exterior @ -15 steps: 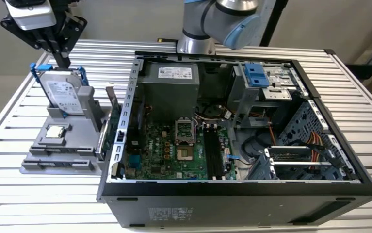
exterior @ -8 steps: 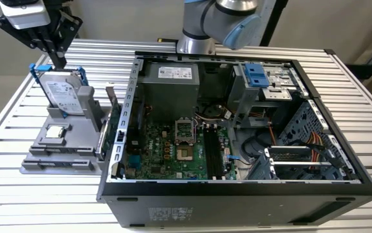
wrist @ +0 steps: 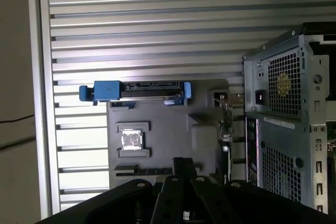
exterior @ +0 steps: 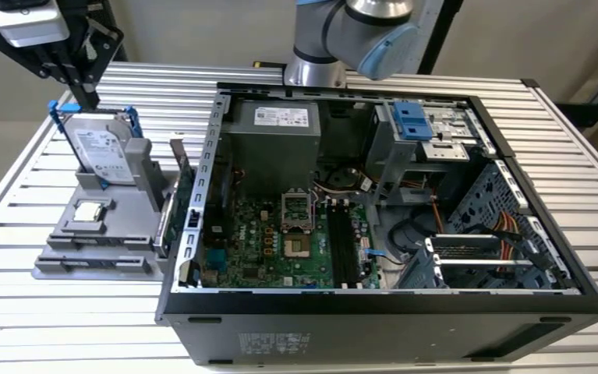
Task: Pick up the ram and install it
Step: 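Reach for the ram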
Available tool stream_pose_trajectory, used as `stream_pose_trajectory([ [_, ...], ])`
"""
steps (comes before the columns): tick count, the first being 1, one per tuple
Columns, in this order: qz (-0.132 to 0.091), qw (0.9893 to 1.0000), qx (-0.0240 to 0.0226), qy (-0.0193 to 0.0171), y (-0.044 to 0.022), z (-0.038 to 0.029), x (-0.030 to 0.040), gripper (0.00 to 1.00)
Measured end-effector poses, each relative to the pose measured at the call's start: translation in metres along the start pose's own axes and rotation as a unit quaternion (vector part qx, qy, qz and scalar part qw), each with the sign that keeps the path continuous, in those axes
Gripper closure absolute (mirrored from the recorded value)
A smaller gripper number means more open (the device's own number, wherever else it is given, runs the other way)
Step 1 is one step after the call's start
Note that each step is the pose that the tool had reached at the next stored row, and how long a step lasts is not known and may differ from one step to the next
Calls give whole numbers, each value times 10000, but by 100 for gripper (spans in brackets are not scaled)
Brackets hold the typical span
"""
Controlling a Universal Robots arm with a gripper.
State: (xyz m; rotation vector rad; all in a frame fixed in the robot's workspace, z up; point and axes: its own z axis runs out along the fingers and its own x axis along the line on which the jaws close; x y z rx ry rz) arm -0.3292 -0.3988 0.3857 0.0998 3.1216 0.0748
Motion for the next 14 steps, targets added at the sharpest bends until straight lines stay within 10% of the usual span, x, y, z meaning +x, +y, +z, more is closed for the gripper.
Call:
stream_pose_trajectory([
  [14,-16,10000,-1,1,-10,-1,148,100],
])
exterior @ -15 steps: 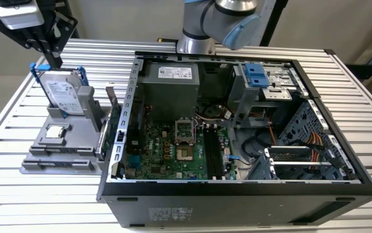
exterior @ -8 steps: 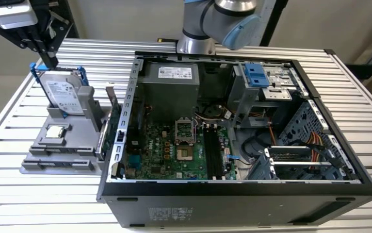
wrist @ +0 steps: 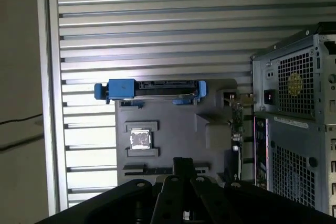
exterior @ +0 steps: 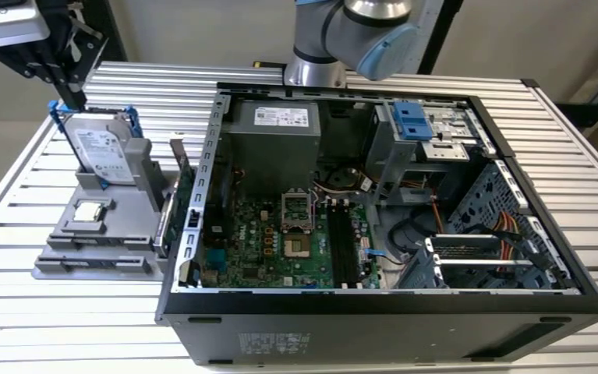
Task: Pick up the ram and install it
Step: 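Reach for the ram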
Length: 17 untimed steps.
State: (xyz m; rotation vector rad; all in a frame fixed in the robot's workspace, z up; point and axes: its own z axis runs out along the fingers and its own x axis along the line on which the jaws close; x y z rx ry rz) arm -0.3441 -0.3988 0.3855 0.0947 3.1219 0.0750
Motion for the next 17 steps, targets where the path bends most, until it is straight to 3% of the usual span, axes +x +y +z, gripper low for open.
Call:
stream_pose_trajectory([
  [10,-14,10000,0,1,-6,-2,97,100],
  [17,-18,10000,0,1,-6,-2,108,100],
])
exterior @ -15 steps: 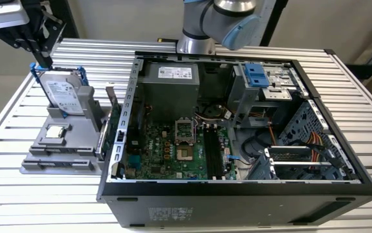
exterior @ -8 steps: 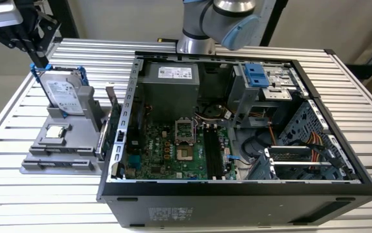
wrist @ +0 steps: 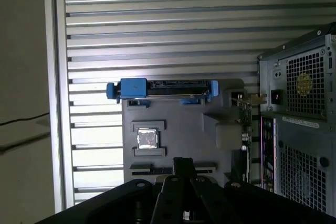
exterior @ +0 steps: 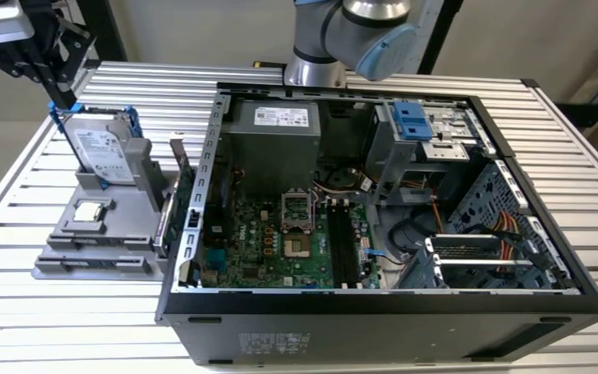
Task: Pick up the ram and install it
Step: 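Reach for the ram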
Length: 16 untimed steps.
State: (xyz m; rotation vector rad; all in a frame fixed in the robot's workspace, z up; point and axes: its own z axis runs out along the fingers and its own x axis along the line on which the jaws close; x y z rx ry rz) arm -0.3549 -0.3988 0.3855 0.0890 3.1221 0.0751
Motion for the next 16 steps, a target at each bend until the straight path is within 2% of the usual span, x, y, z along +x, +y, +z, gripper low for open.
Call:
stream_pose_trajectory([
  [4,0,10000,0,2,-16,-1,-1,100],
  [16,1,10000,1,10,-120,-5,-7,100],
])
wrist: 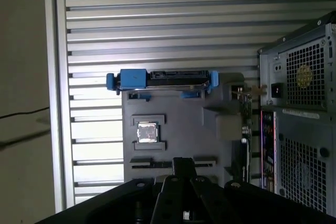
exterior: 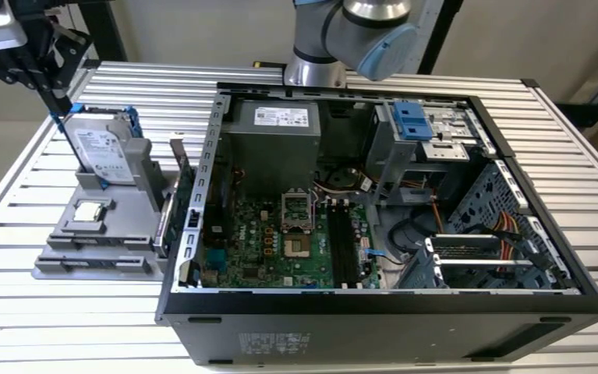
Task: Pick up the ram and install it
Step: 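Reach for the ram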
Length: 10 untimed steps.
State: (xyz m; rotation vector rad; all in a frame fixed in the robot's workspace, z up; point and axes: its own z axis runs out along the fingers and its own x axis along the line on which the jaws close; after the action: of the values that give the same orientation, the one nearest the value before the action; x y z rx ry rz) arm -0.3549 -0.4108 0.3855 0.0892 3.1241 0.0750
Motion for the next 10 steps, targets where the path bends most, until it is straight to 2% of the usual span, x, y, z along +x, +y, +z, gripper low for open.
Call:
stream_pose_trajectory([
  [10,0,10000,0,6,-100,-3,-6,100],
])
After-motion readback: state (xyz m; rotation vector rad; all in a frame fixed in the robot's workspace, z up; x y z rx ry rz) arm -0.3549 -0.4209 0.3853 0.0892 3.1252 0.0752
